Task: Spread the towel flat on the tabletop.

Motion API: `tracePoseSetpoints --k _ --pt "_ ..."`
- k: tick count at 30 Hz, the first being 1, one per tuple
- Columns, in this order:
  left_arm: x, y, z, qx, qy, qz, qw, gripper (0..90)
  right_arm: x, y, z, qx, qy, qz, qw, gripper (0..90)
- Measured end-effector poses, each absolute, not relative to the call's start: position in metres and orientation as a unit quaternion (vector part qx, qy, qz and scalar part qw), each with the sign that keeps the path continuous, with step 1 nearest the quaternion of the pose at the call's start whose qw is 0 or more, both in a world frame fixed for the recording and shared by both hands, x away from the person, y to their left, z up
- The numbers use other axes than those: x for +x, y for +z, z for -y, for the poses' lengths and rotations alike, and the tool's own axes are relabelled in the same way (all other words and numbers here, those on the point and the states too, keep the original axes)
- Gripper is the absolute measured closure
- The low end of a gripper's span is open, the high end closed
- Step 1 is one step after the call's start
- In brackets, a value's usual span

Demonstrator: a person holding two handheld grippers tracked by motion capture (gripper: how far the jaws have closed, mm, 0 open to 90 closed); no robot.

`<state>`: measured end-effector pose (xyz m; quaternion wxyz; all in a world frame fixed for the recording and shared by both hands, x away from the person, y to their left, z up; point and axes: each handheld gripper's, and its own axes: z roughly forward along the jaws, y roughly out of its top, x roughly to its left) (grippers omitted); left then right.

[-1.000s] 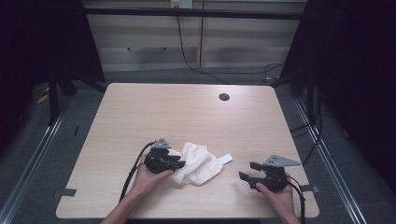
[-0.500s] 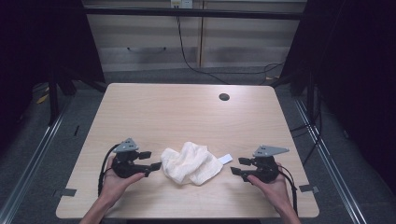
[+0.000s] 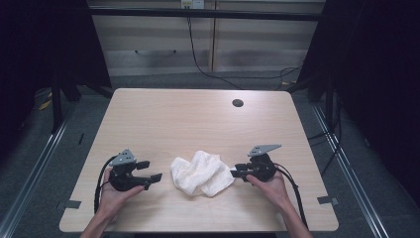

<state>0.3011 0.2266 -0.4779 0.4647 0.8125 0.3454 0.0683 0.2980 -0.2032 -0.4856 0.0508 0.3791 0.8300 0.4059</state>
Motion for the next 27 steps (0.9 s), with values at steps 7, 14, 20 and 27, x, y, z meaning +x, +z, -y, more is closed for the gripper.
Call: tracePoseSetpoints --k 7,14,20,27 --pt "0.301 -0.478 -0.231 0.807 0.059 -0.345 0.475 18.9 0.301 -0.495 0.197 0.383 0.381 -0.839 0.057 65.4" --pt "0.303 -0.481 -0.236 0.799 0.055 -0.363 0.477 19.1 0.298 -0.500 0.194 0.371 0.373 -0.847 0.075 66.6" --pt "0.302 -0.482 -0.236 0.801 0.057 -0.365 0.472 19.4 0.292 -0.500 0.188 0.347 0.359 -0.860 0.102 81.4" --pt "0.302 -0.483 -0.235 0.803 0.056 -0.364 0.469 19.8 0.293 -0.501 0.188 0.368 0.372 -0.849 0.075 89.5"
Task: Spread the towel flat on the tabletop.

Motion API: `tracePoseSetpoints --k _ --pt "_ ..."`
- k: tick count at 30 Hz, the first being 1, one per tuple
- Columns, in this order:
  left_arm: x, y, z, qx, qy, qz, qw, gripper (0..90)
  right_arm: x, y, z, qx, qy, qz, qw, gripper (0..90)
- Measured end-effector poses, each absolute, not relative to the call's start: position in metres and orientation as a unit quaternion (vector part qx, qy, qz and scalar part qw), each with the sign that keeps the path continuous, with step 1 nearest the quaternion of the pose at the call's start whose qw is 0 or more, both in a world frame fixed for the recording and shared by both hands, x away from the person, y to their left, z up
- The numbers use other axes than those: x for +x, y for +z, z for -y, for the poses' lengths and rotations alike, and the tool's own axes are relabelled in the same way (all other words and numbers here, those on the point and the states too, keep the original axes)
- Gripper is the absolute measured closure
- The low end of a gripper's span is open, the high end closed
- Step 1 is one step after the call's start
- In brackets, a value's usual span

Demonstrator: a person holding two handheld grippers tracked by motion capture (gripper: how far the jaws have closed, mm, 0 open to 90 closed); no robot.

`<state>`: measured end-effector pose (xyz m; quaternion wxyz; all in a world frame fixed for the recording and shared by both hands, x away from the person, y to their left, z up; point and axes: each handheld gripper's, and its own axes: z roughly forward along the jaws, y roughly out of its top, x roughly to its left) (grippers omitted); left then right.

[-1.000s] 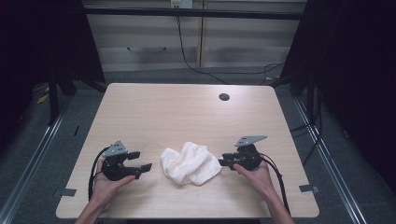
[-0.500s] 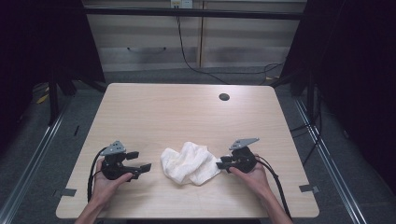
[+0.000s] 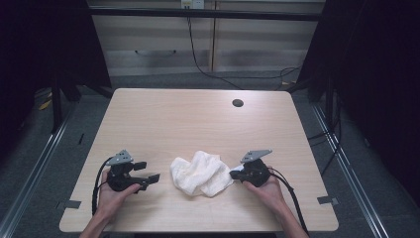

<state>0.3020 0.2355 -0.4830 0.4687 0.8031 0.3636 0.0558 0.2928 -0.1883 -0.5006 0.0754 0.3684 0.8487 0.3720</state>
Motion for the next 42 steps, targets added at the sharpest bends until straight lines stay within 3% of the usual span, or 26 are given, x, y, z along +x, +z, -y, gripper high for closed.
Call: tracePoseSetpoints --k 4,15,27,37,42 --pt "0.302 -0.482 -0.237 0.798 0.059 -0.370 0.473 20.6 0.295 -0.489 0.193 0.376 0.414 -0.827 0.060 89.7" --pt "0.302 -0.483 -0.240 0.790 0.060 -0.379 0.478 20.6 0.313 -0.422 0.187 0.356 0.486 -0.794 0.079 90.0" --pt "0.303 -0.483 -0.244 0.783 0.062 -0.389 0.482 20.8 0.332 -0.341 0.174 0.328 0.526 -0.775 0.121 90.0" --pt "0.303 -0.482 -0.246 0.779 0.062 -0.390 0.487 21.1 0.326 -0.273 0.163 0.287 0.564 -0.757 0.161 90.0" --pt "0.301 -0.479 -0.245 0.777 0.063 -0.386 0.493 22.9 0.323 -0.269 0.155 0.275 0.562 -0.762 0.169 90.0"
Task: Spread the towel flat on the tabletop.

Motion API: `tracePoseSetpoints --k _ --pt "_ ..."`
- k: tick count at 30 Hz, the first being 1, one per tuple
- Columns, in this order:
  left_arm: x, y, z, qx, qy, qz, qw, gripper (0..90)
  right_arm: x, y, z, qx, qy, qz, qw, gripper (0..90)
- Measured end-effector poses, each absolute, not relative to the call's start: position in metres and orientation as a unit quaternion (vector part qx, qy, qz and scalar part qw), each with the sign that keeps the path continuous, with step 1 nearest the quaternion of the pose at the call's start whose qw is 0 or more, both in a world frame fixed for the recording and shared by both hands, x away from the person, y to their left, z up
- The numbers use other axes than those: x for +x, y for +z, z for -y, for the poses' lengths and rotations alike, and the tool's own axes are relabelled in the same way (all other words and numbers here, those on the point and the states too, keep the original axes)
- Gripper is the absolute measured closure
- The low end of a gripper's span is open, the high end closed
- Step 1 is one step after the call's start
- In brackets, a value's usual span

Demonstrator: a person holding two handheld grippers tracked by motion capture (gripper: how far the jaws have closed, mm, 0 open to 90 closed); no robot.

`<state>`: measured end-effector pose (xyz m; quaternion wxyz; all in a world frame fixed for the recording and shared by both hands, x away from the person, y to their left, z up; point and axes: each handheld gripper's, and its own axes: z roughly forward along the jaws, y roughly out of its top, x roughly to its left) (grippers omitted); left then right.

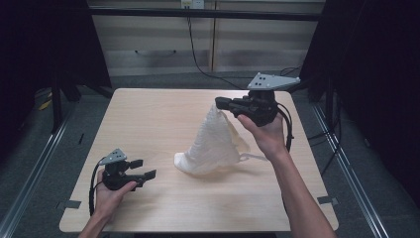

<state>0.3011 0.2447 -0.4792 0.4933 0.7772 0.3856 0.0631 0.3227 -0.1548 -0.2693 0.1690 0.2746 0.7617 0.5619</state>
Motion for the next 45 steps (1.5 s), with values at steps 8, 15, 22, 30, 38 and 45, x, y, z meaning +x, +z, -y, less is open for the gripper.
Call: tracePoseSetpoints --k 8,15,22,30,38,45 --pt "0.302 -0.481 -0.241 0.782 0.062 -0.383 0.487 24.1 0.350 -0.341 0.173 0.347 0.511 -0.773 0.147 90.0" --pt "0.300 -0.480 -0.235 0.787 0.058 -0.378 0.484 25.3 0.373 -0.401 0.199 0.410 0.493 -0.758 0.119 90.0" --pt "0.298 -0.479 -0.229 0.794 0.056 -0.370 0.480 27.8 0.385 -0.451 0.210 0.450 0.455 -0.761 0.102 90.0" --pt "0.293 -0.469 -0.206 0.801 0.042 -0.333 0.495 37.1 0.380 -0.479 0.205 0.451 0.434 -0.775 0.088 90.0" --pt "0.291 -0.464 -0.187 0.806 0.035 -0.312 0.502 39.5 0.376 -0.500 0.197 0.446 0.411 -0.792 0.072 90.0" --pt "0.287 -0.464 -0.188 0.807 0.030 -0.310 0.501 46.0 0.366 -0.508 0.199 0.442 0.405 -0.797 0.071 90.0"
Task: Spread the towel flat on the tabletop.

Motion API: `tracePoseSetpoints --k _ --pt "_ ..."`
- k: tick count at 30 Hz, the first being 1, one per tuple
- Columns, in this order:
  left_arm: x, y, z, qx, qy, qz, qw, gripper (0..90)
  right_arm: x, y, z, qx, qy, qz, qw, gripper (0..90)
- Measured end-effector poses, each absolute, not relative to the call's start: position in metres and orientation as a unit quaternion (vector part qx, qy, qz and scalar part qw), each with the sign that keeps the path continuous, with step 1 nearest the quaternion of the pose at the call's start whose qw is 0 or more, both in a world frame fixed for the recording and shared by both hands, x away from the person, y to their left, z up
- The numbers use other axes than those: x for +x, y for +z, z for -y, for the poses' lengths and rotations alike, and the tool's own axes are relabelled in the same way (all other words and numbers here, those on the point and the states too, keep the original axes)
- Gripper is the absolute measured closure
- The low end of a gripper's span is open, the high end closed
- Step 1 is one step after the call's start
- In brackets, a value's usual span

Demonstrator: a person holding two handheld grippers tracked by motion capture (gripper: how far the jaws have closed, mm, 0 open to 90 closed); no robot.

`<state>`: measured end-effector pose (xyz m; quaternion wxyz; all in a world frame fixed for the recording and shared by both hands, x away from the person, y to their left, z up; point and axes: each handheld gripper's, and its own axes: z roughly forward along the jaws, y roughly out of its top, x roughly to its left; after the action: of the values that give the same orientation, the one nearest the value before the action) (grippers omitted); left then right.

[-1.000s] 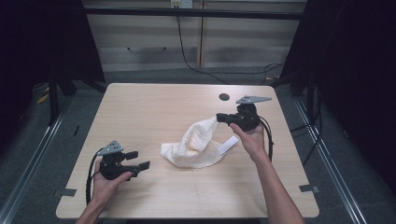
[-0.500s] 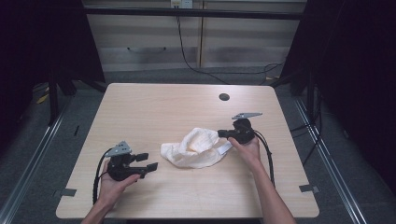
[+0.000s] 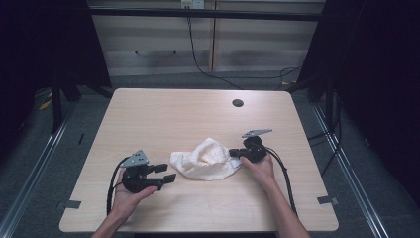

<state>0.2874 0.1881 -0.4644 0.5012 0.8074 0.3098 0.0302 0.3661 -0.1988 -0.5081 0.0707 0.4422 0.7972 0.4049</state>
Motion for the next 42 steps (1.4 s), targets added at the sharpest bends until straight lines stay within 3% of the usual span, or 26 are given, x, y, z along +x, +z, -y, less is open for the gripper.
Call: tracePoseSetpoints --k 9,24,29,39,42 --pt "0.282 -0.467 -0.174 0.822 0.019 -0.285 0.493 54.5 0.353 -0.508 0.201 0.438 0.403 -0.801 0.063 90.0" --pt "0.279 -0.474 -0.166 0.826 0.021 -0.309 0.471 49.2 0.303 -0.502 0.198 0.400 0.386 -0.830 0.054 90.0" --pt "0.269 -0.471 -0.165 0.832 0.010 -0.288 0.474 50.4 0.285 -0.503 0.197 0.394 0.397 -0.828 0.036 90.0" --pt "0.268 -0.484 -0.159 0.850 0.001 -0.281 0.445 51.3 0.259 -0.500 0.157 0.346 0.392 -0.852 0.011 90.0" --pt "0.275 -0.491 -0.162 0.849 0.004 -0.300 0.435 46.6 0.261 -0.501 0.151 0.341 0.397 -0.852 0.003 90.0"
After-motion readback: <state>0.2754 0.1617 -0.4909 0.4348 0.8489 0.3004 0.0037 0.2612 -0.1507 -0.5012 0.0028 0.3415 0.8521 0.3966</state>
